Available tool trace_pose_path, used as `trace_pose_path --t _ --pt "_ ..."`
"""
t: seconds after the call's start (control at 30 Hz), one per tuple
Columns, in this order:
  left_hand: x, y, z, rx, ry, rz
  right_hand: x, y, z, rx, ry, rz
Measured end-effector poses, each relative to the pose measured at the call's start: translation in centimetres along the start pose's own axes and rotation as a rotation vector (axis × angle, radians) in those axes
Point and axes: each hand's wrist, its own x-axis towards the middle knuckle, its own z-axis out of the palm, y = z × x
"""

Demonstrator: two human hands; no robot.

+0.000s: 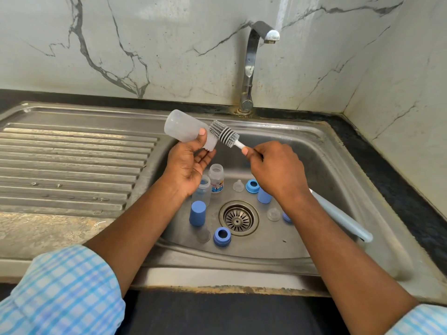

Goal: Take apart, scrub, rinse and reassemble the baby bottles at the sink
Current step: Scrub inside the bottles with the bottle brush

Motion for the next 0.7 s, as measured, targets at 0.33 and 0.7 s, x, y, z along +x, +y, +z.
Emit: trace_pose_path --t 0.33,0.7 --pt "0.4 0.1 -0.5 -0.05 0.042 0.01 -0.4 -0.3 0.2 -0.018 -0.046 -0.046" --pt "-0.1 -0.3 0.1 0.007 -0.085 0.012 0.3 0.7 0.0 0.004 0.012 0.052"
